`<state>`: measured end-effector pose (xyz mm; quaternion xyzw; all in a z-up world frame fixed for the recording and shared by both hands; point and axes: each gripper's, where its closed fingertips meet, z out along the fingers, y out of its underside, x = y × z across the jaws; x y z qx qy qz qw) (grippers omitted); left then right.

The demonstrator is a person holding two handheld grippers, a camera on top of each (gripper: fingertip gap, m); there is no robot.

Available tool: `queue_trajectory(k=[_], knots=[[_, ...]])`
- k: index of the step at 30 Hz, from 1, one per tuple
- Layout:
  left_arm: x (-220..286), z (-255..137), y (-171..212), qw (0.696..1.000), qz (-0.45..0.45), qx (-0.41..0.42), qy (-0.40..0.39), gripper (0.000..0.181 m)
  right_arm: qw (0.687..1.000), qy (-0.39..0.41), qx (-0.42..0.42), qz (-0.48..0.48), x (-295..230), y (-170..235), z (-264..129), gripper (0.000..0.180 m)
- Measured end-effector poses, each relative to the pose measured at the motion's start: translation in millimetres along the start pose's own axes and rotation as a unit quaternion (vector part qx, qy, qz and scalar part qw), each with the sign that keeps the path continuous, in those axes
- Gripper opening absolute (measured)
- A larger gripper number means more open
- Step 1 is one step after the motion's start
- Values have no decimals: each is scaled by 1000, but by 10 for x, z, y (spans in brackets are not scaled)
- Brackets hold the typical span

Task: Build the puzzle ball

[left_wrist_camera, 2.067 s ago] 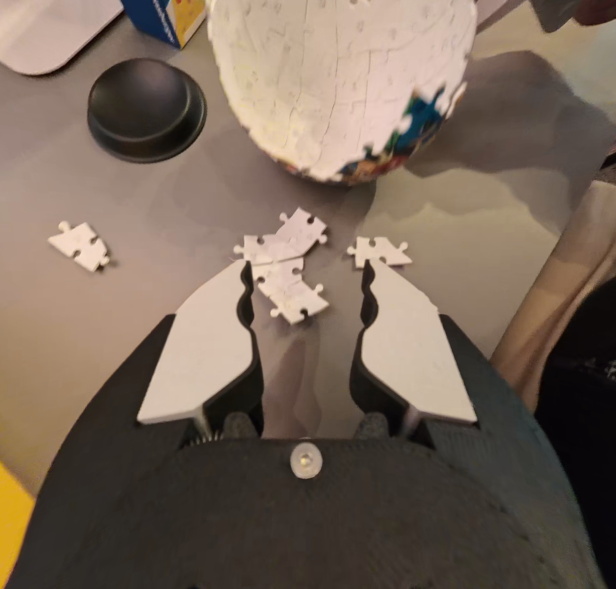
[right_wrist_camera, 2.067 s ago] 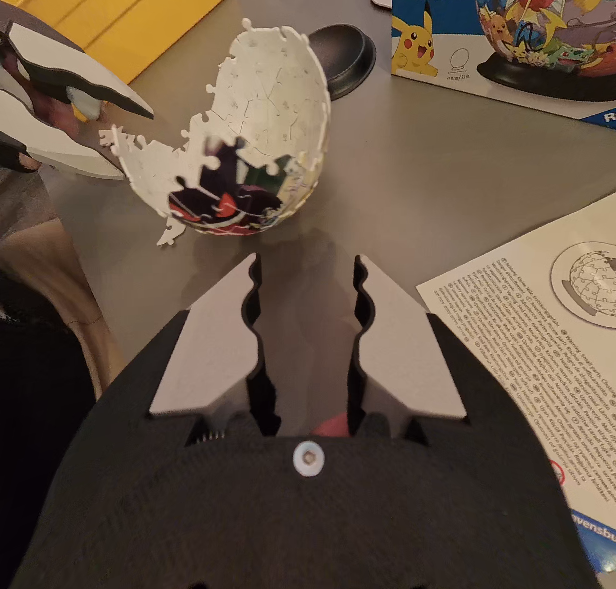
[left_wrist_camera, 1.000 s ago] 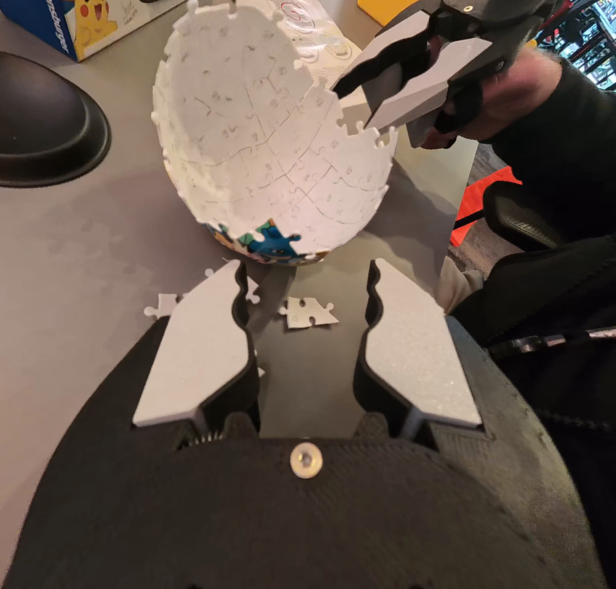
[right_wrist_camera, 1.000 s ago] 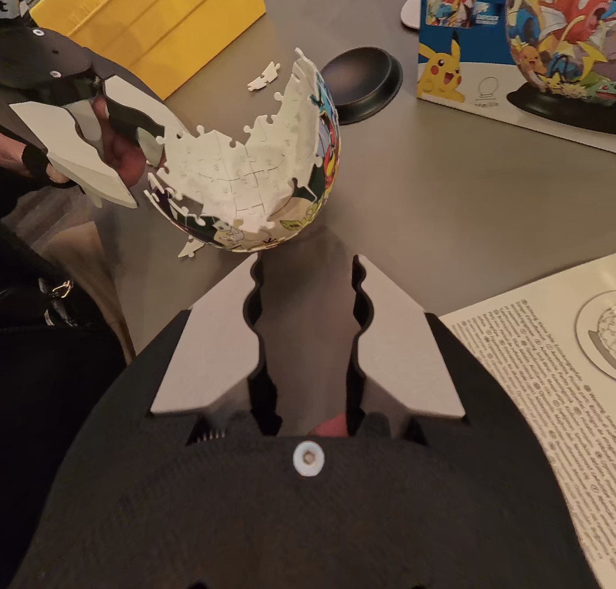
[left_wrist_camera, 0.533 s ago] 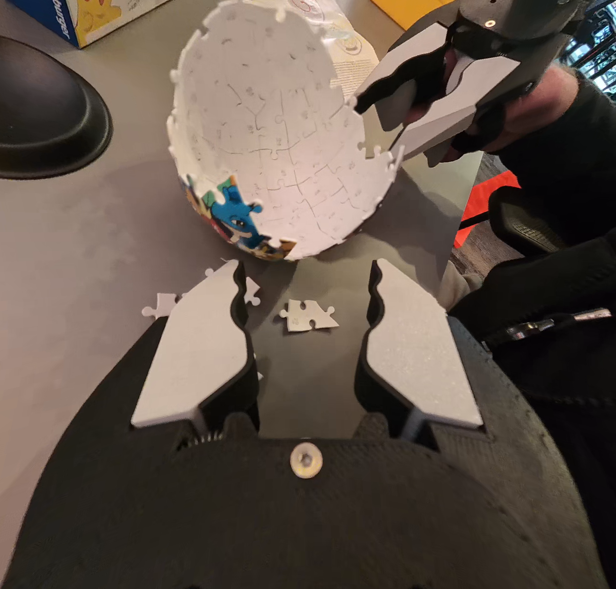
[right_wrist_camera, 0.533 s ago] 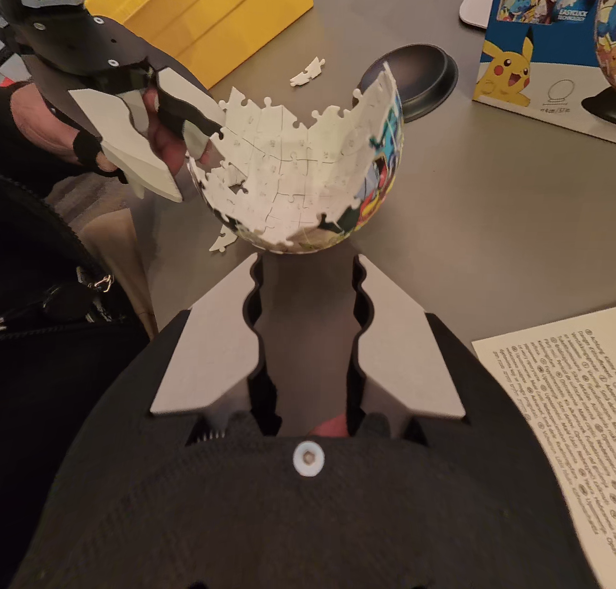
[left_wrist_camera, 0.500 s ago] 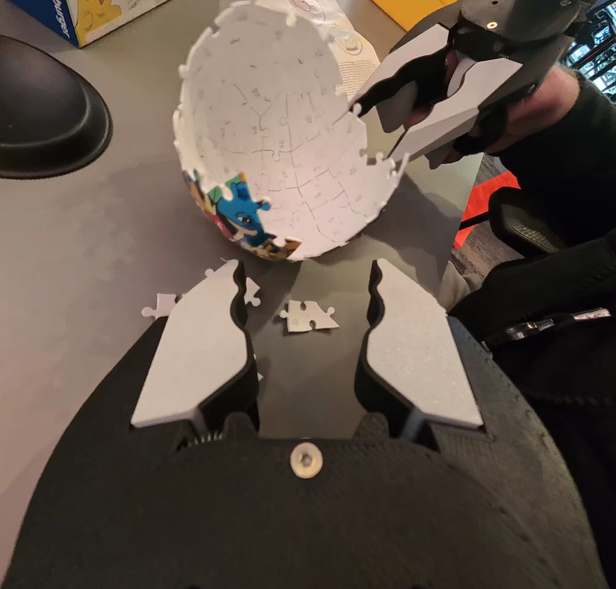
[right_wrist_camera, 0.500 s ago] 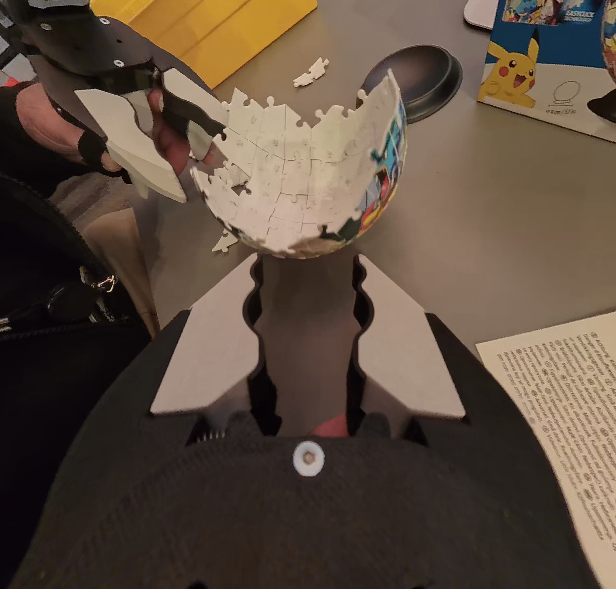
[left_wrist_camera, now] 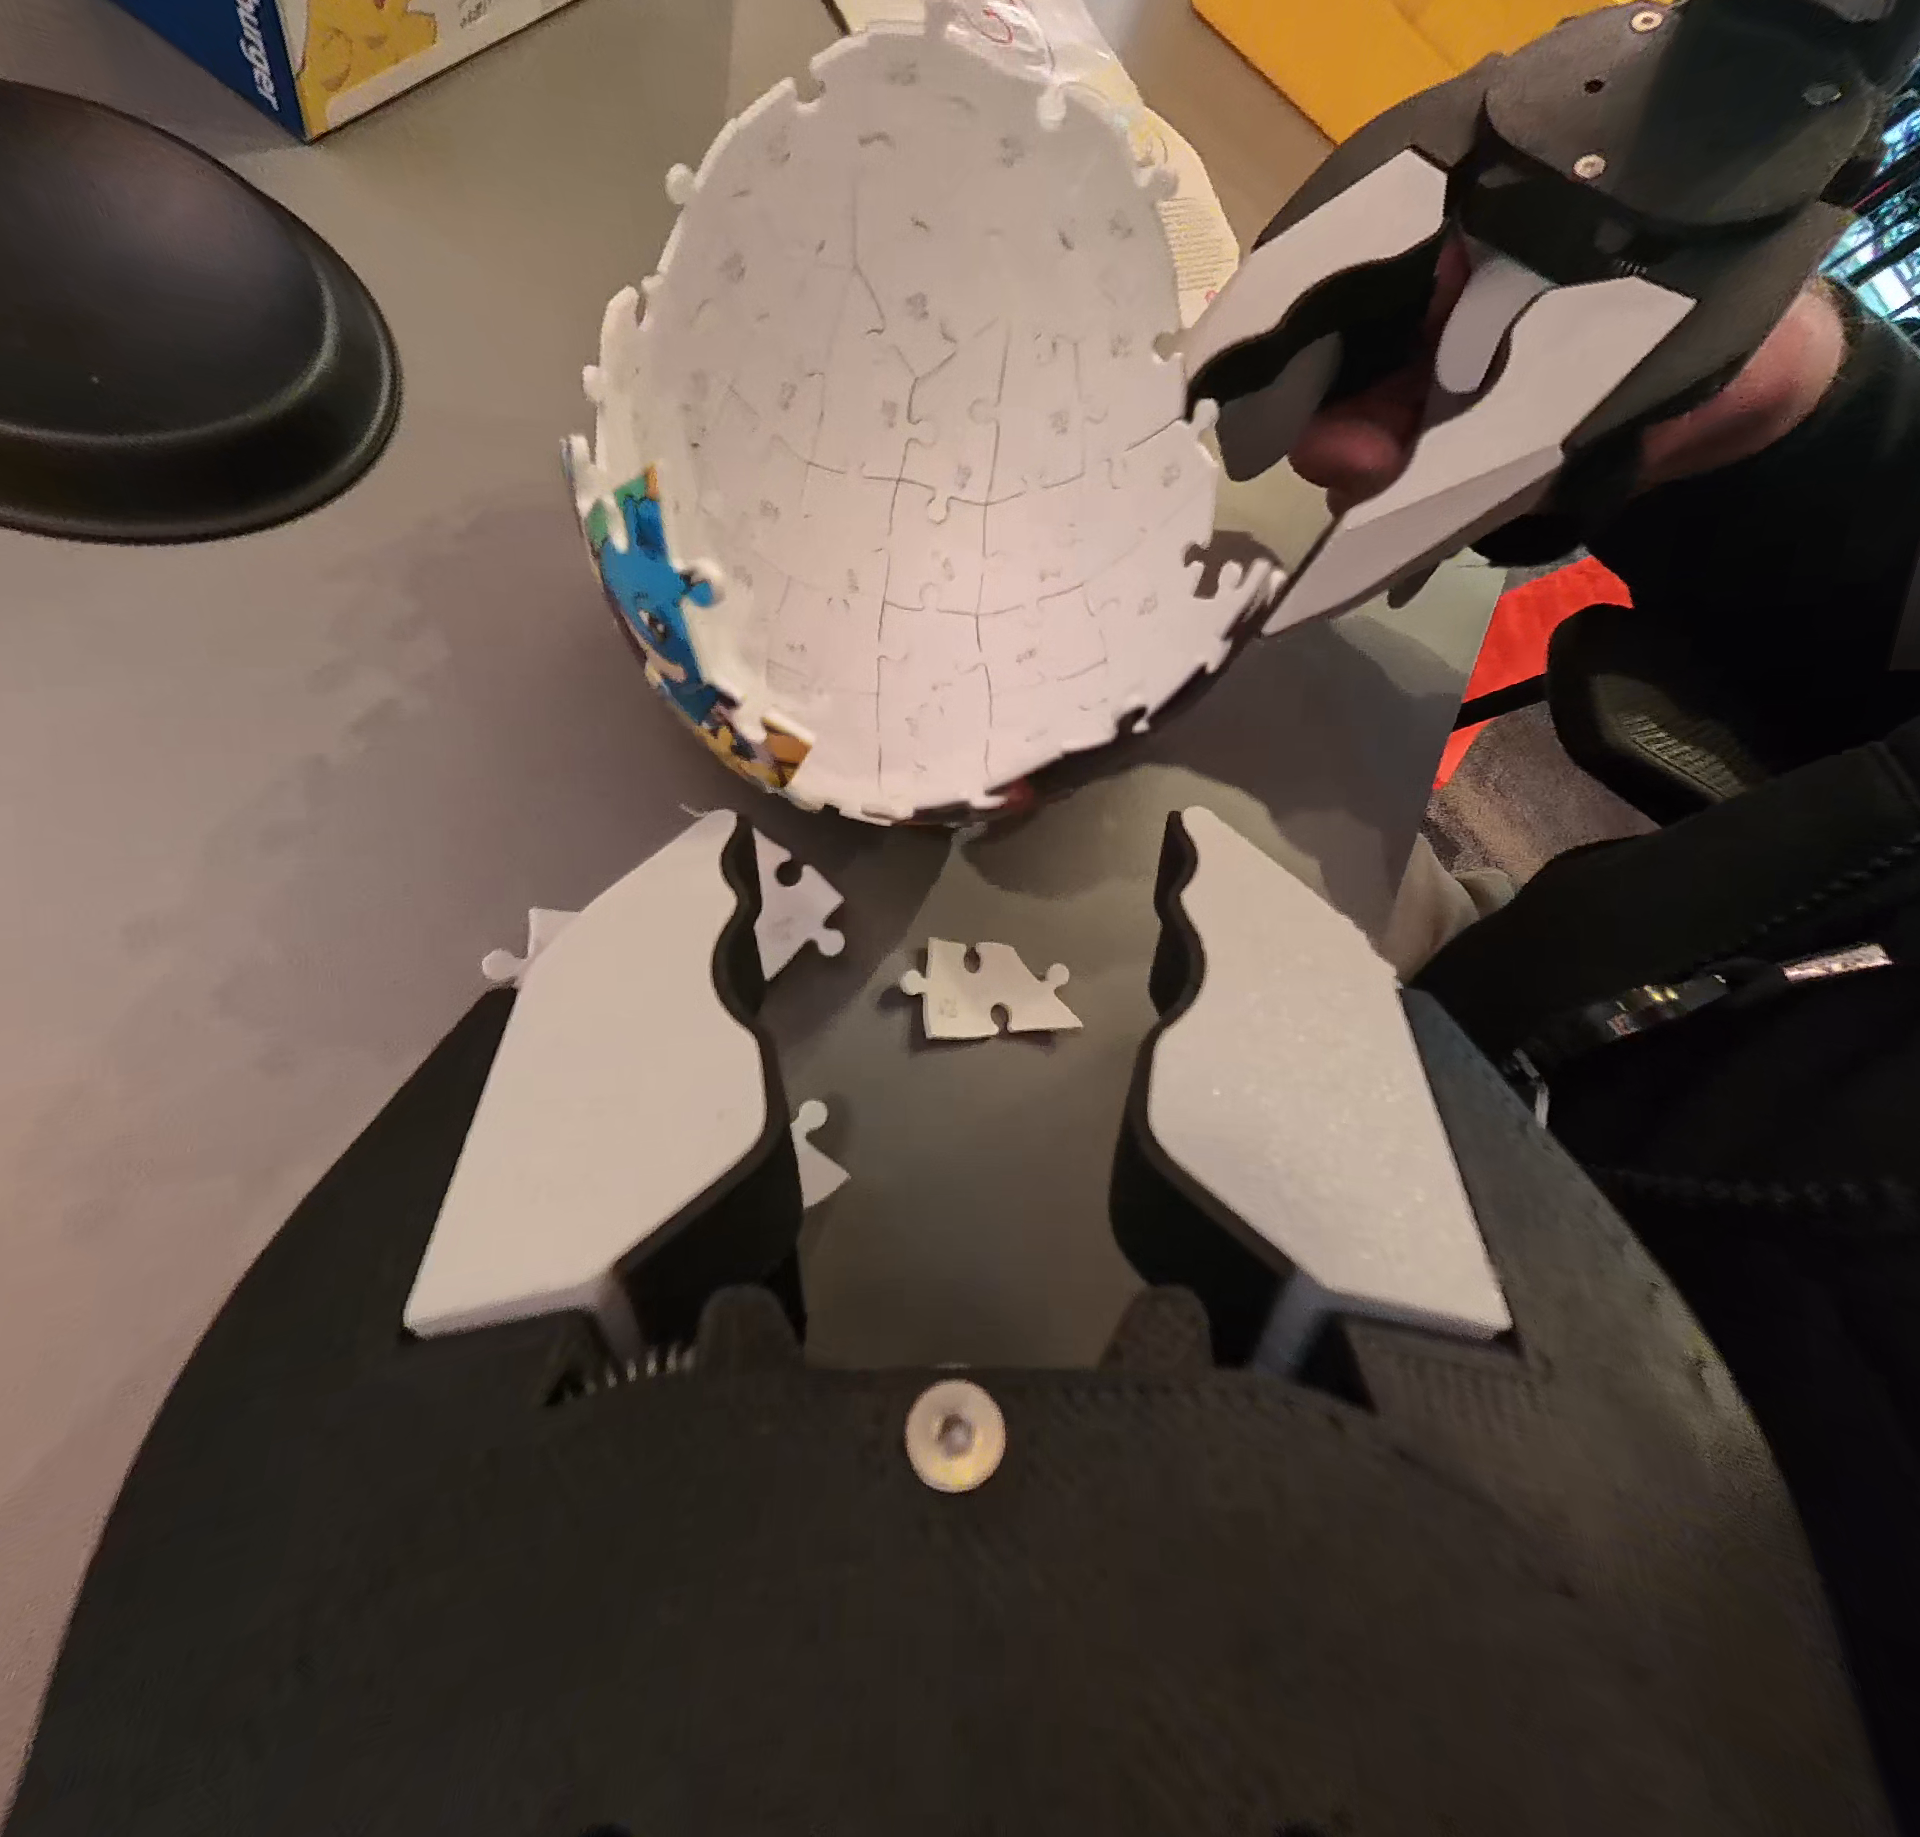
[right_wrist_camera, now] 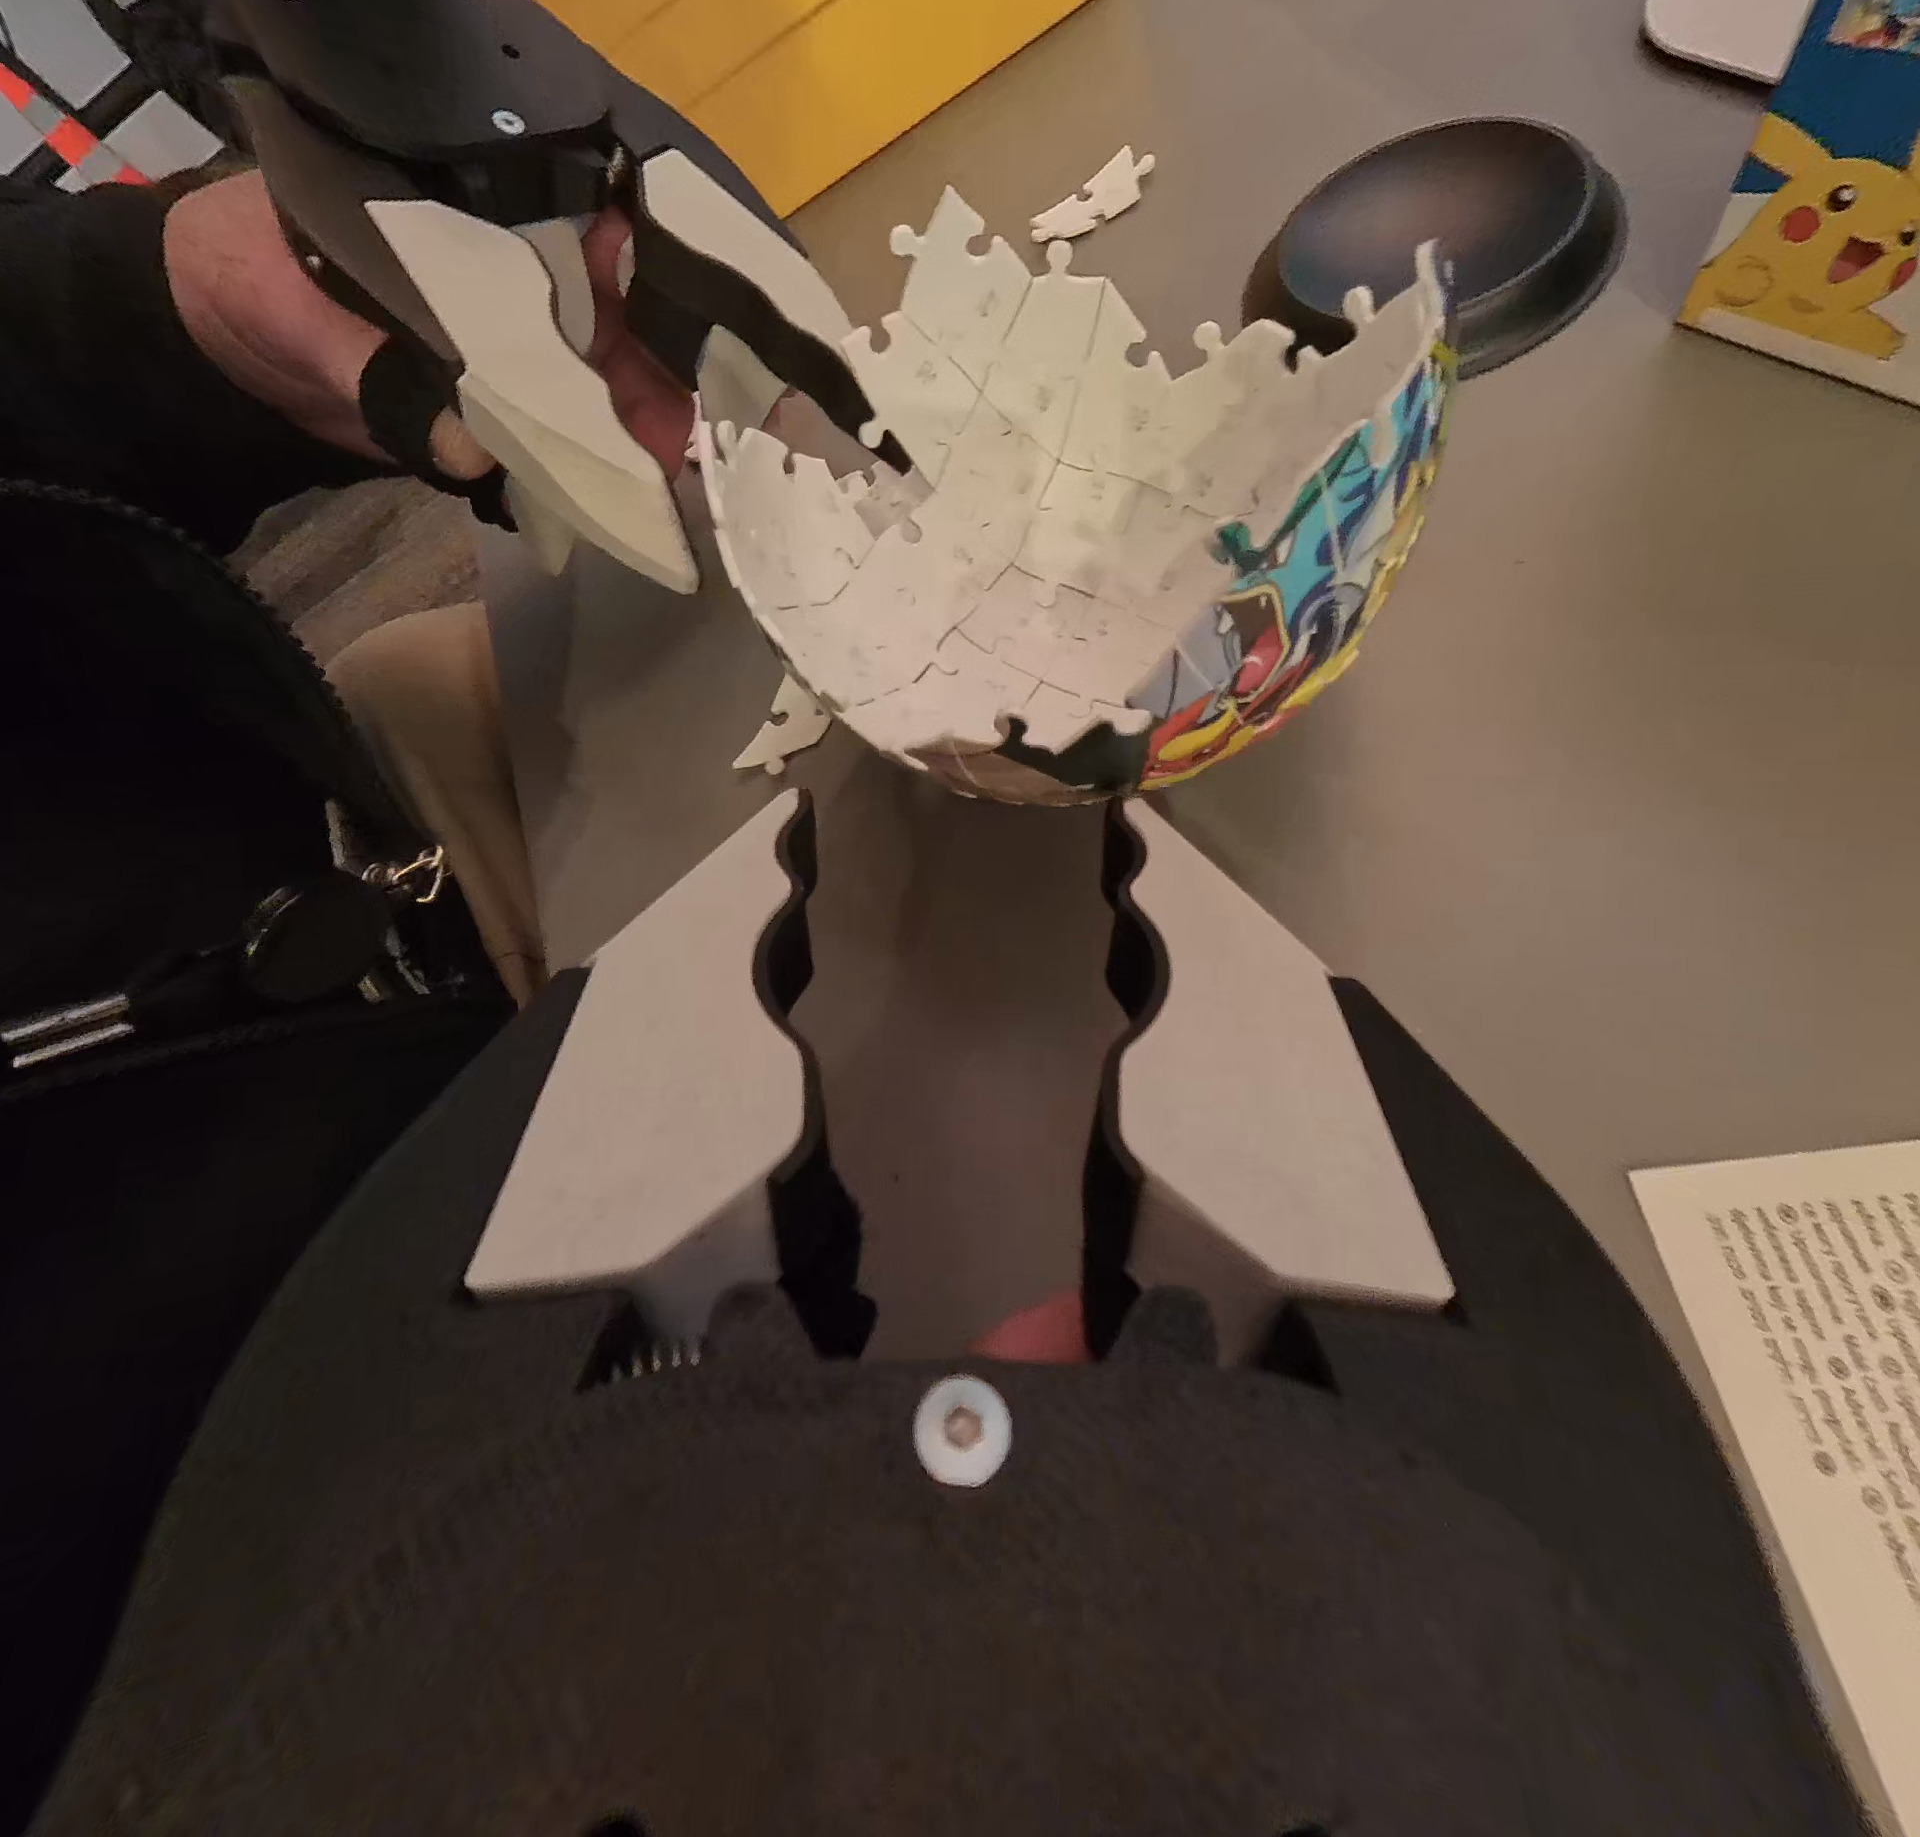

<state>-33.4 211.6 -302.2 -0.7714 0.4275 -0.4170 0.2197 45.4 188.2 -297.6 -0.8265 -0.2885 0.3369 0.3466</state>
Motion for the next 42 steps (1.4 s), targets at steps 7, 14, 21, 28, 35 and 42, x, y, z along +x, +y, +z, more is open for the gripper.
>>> queue_trajectory(k=[7,14,21,28,35,42], knots=[[-31,12,34,1000,-3,-5,1,74,1000,-23,-17,-12,-97,63,8,54],[-46,37,17,1000,7,-15,7,75,999,-42,-14,-19,-185,60,32,55],[-60,31,-47,999,18,-19,22,74,997,-72,-14,-20,-256,77,-25,54],[-41,87,-60,999,20,-19,33,71,998,-50,-22,-6,-93,143,-124,55],[-117,65,-99,999,21,-14,23,66,998,-62,0,-19,-189,32,-86,56],[-237,9,-156,1000,19,-7,14,62,996,-80,8,-28,-286,-4,-43,56]])
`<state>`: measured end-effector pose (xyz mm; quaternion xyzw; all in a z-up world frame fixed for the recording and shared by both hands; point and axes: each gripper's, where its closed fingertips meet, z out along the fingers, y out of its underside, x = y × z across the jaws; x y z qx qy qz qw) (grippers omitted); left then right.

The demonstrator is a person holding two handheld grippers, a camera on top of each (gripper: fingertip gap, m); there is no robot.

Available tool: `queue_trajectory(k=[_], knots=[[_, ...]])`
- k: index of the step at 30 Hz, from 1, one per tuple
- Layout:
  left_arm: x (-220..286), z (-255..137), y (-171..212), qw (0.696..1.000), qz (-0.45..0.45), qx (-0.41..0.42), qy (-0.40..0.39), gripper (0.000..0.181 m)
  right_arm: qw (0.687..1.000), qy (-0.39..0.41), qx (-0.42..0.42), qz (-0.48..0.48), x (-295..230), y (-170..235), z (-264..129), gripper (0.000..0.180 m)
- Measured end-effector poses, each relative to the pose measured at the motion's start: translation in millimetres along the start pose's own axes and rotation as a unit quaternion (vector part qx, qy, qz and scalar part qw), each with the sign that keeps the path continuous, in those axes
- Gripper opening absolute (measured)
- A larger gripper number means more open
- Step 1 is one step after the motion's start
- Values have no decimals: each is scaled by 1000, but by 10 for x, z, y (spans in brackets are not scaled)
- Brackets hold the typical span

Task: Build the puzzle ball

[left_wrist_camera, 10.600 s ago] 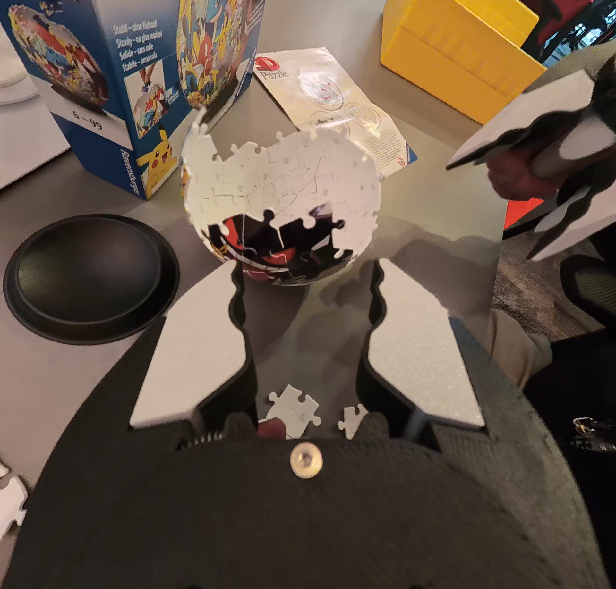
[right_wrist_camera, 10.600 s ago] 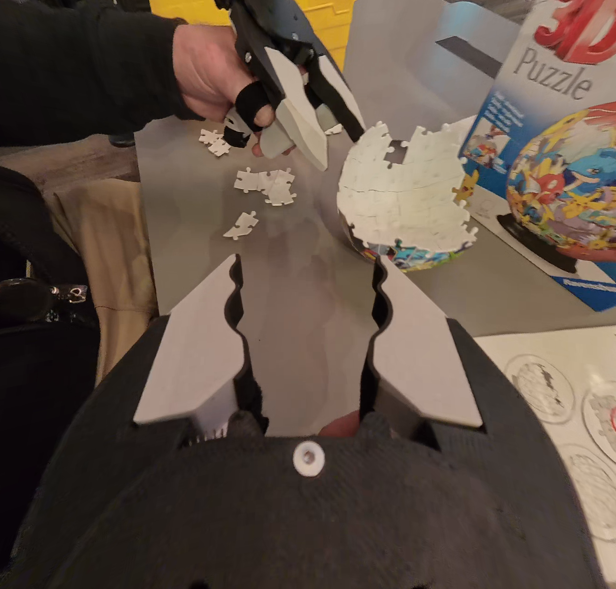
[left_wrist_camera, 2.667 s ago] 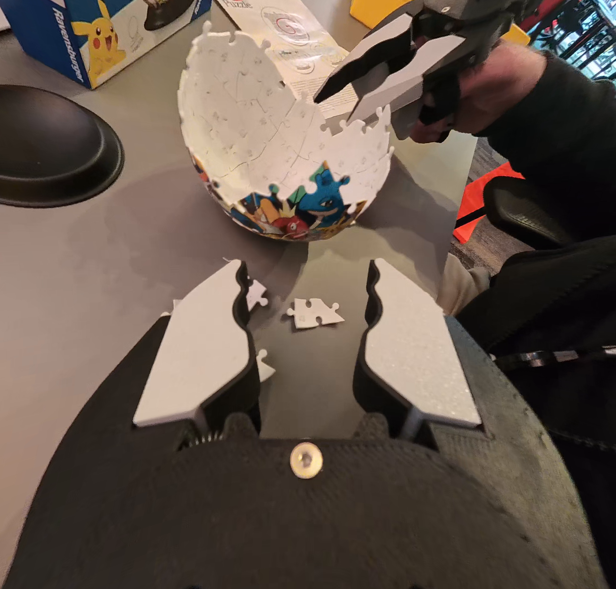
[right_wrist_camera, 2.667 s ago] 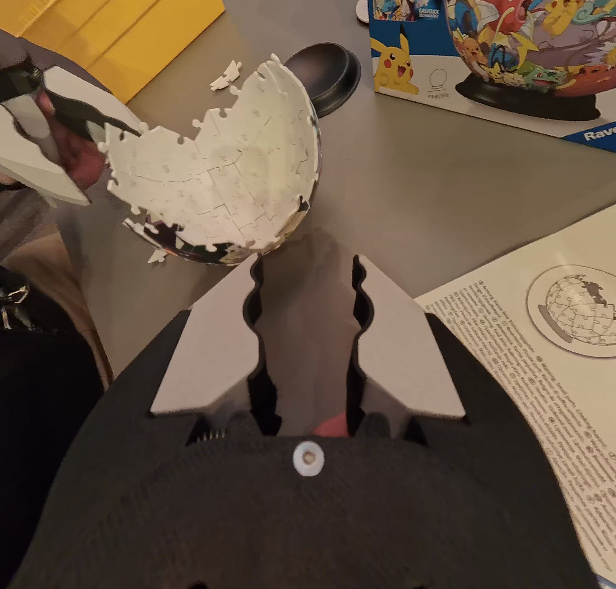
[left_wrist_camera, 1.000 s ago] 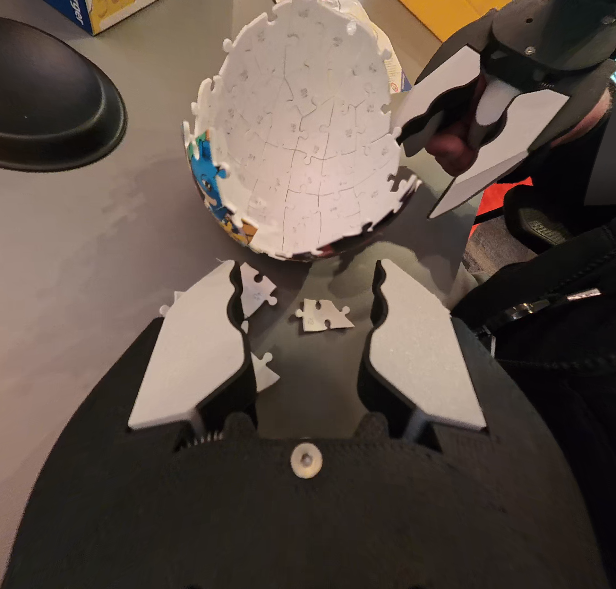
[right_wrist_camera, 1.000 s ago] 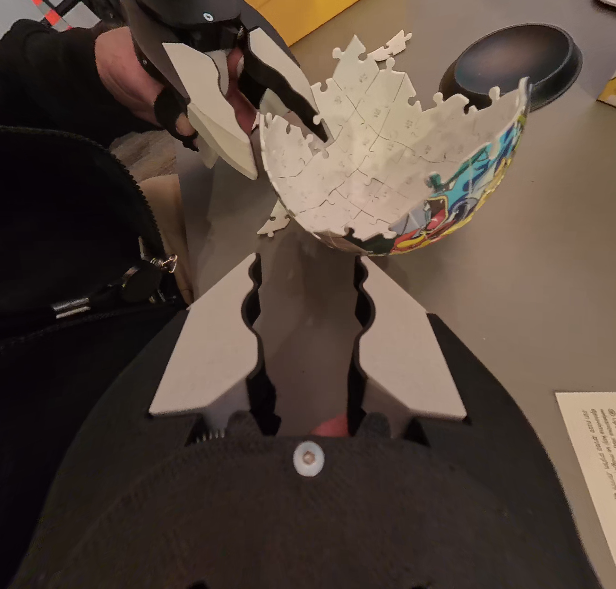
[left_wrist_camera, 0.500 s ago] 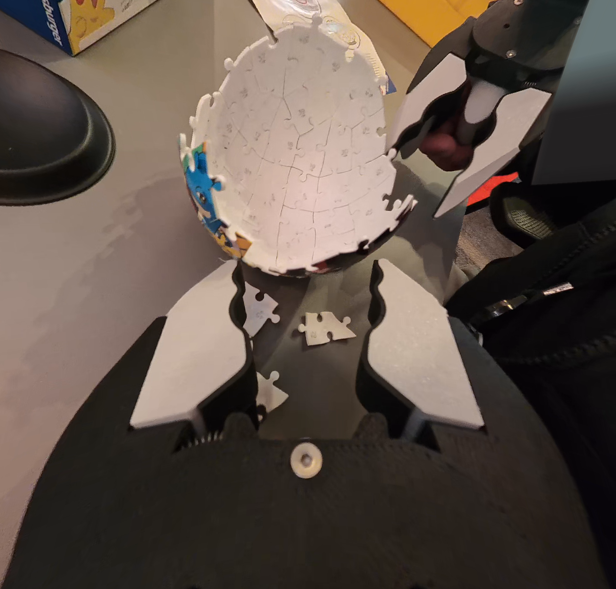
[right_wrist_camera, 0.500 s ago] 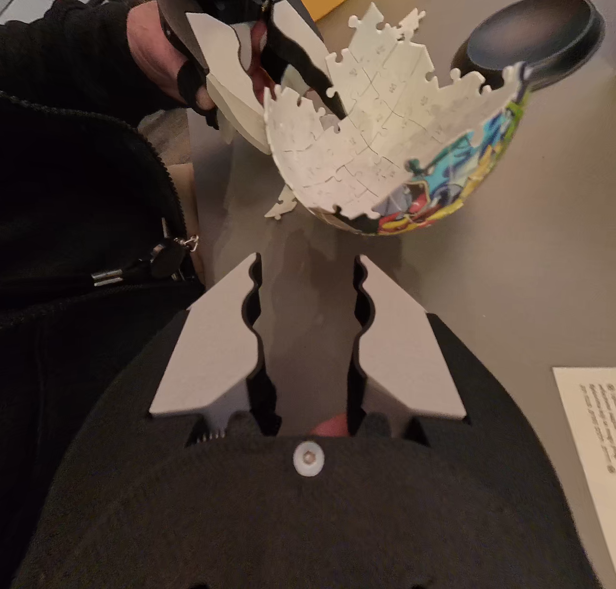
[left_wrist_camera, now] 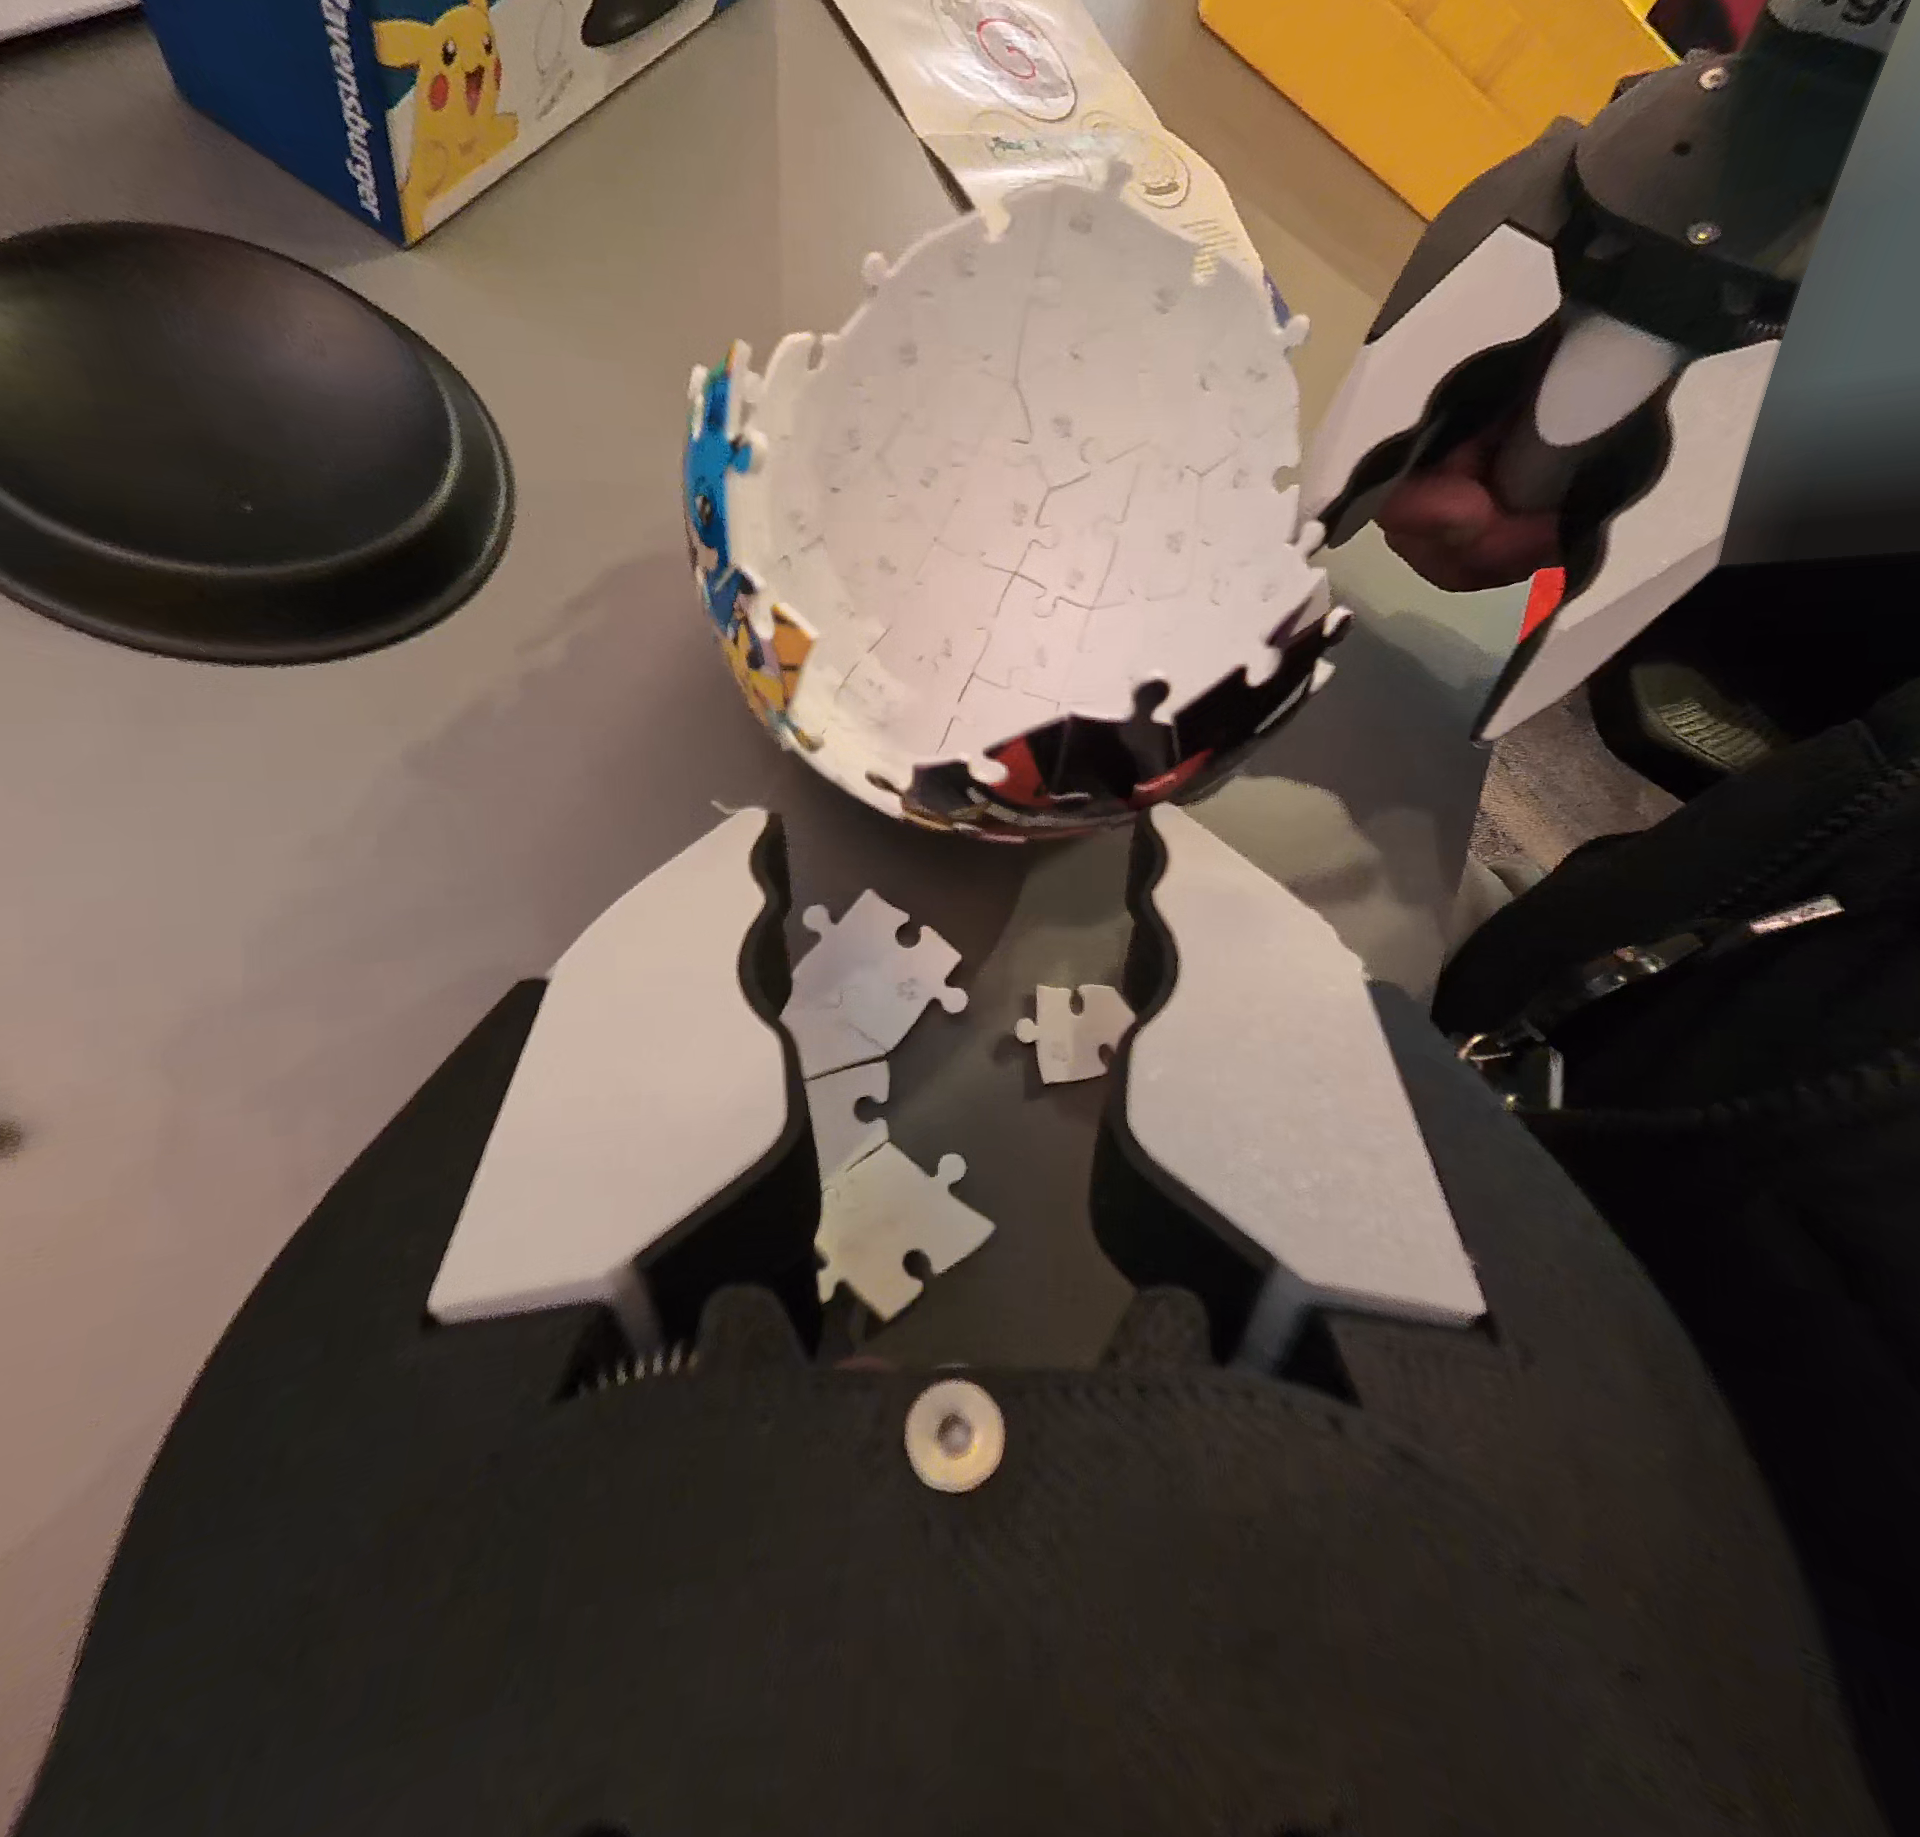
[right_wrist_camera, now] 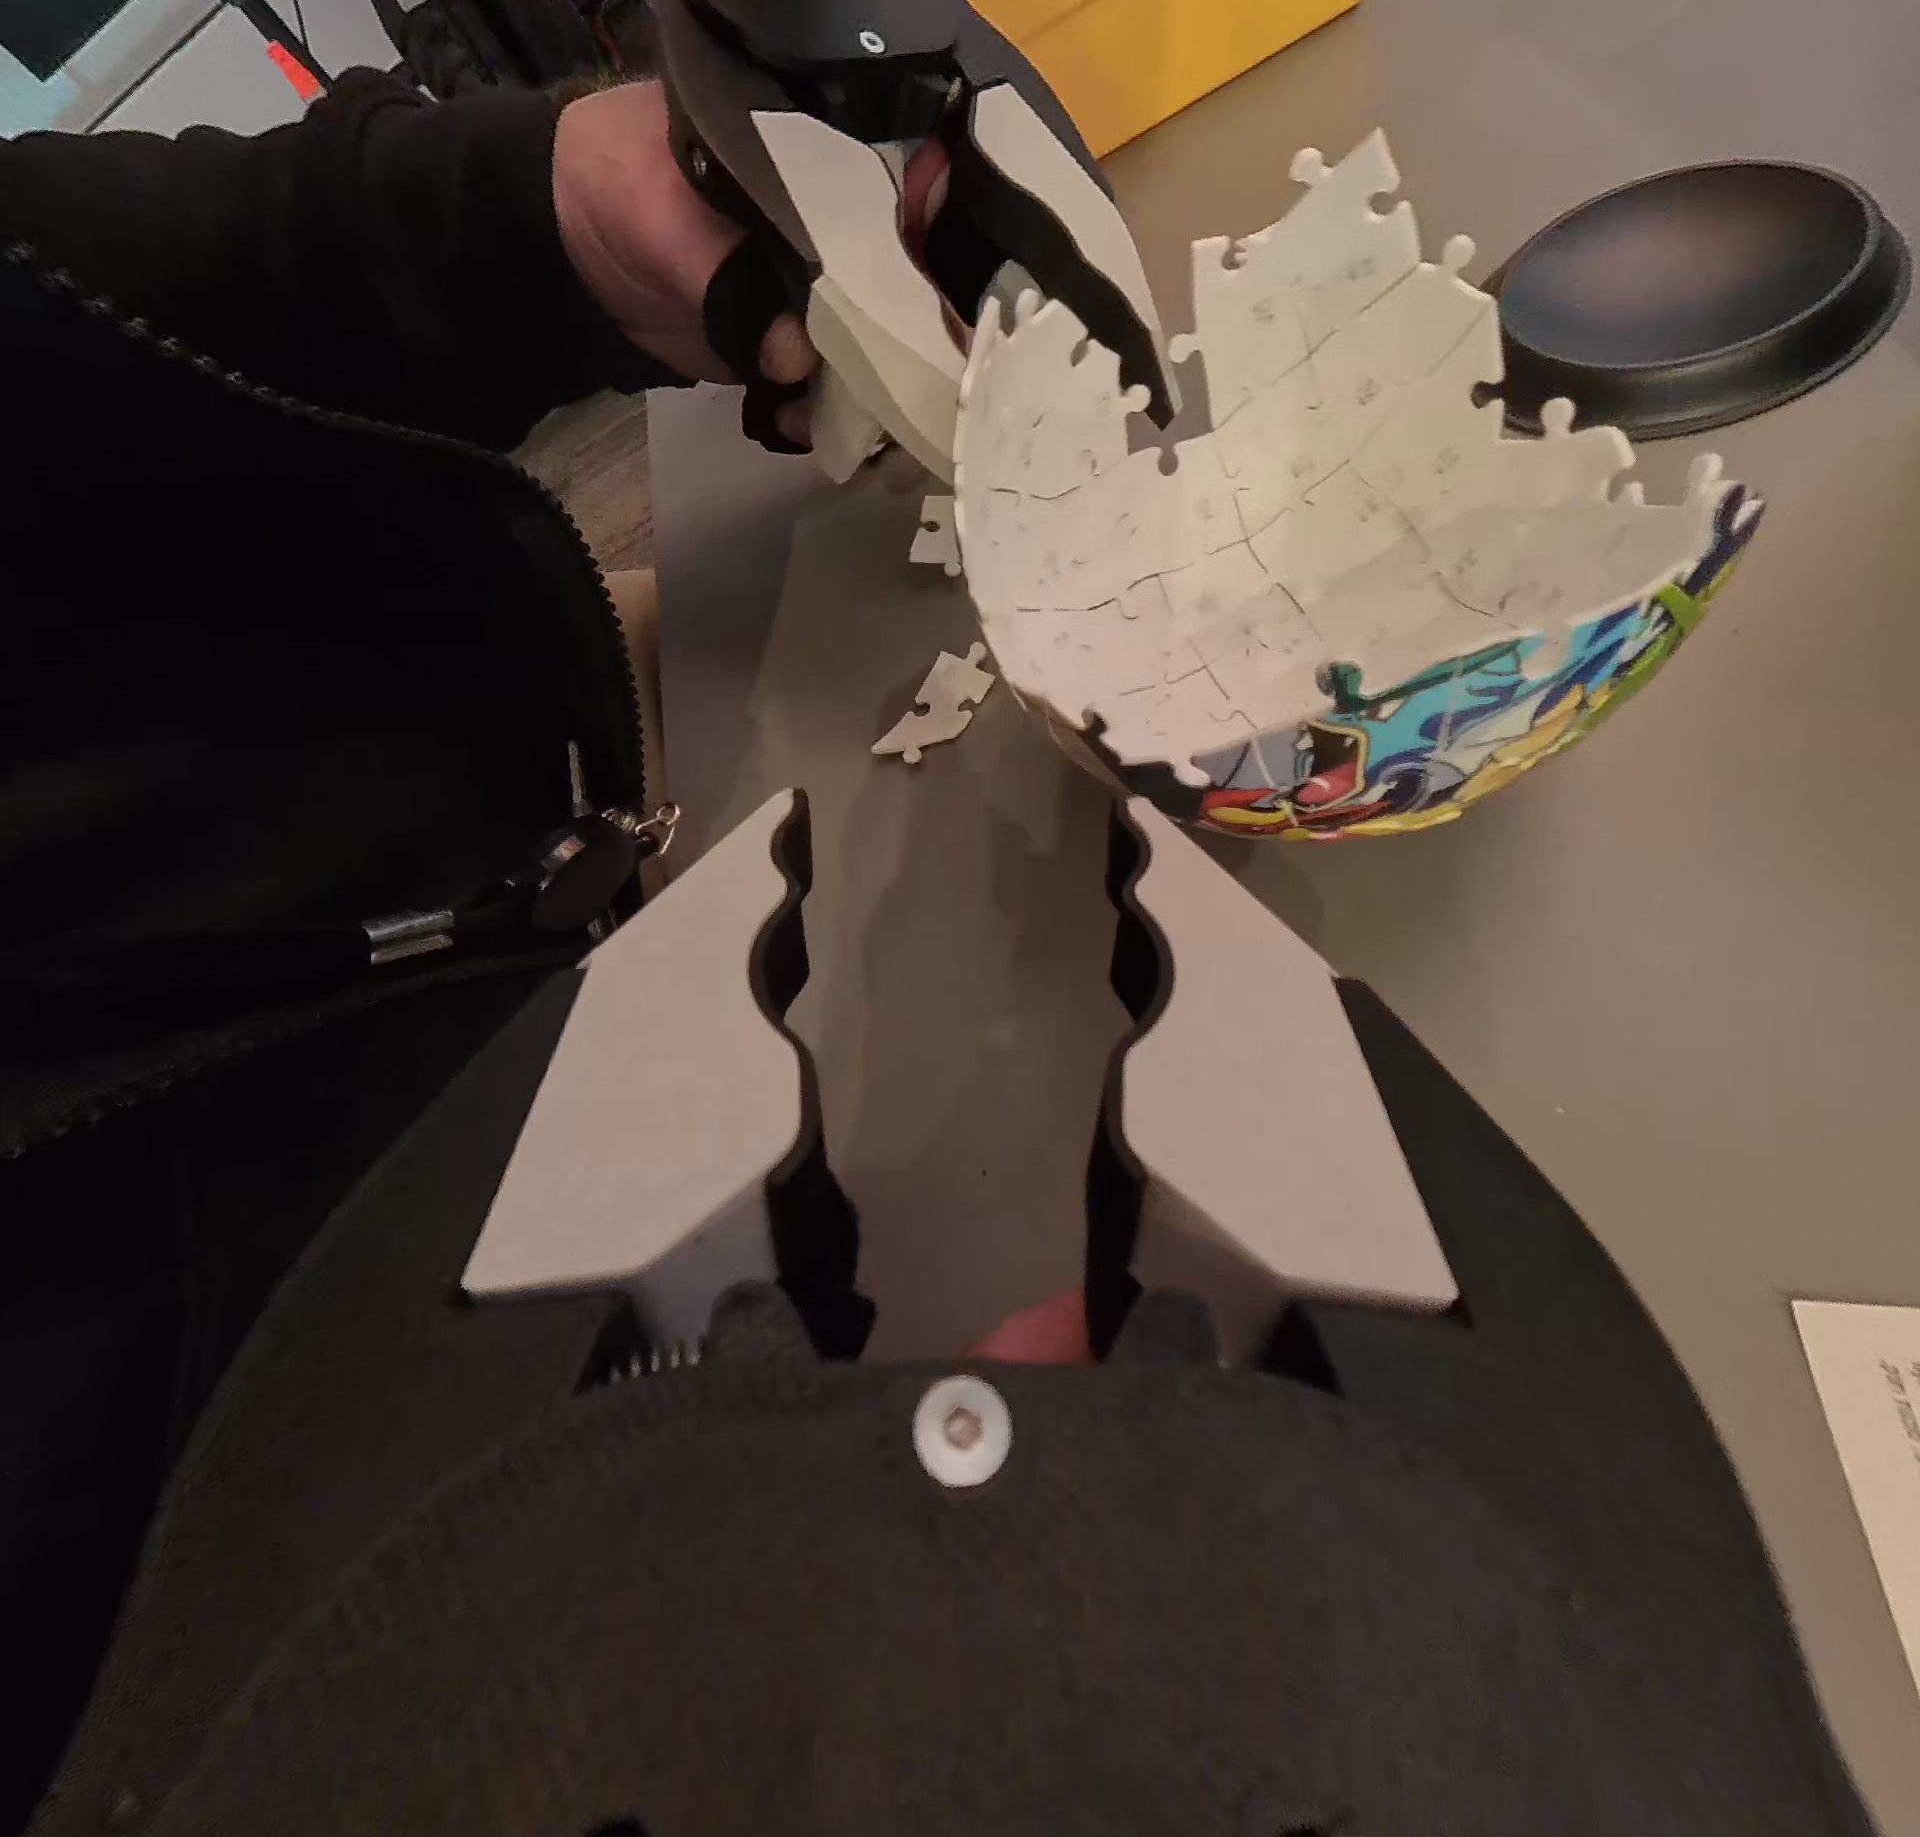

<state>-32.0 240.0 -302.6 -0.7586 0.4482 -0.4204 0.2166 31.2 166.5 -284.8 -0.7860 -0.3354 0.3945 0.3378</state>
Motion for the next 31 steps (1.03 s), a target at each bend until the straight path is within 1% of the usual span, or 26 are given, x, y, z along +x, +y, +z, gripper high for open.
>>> queue_trajectory(k=[5,8,13,18,23,26,29,31], knots=[[-83,-32,27,1000,-3,-5,-11,60,1000,-18,-1,-11,-88,-6,36,56],[-122,-49,22,1000,-6,-3,-21,56,1000,-27,-4,-15,-124,3,38,55],[-113,-123,75,999,-4,-12,-39,58,1000,-27,-6,-11,-108,19,3,55],[-78,-254,301,995,23,-59,-82,57,999,-32,-21,-13,-134,80,-18,55],[31,-303,519,984,67,-111,-119,58,999,-17,-33,-11,-78,143,-57,55],[89,-266,548,983,68,-108,-131,56,999,-9,-38,-8,-41,164,-66,54],[252,-85,564,986,66,-101,-118,53,999,-4,-49,-13,-45,197,-55,54],[246,48,671,977,81,-133,-146,52,999,-3,-49,-17,-64,182,-55,54]])
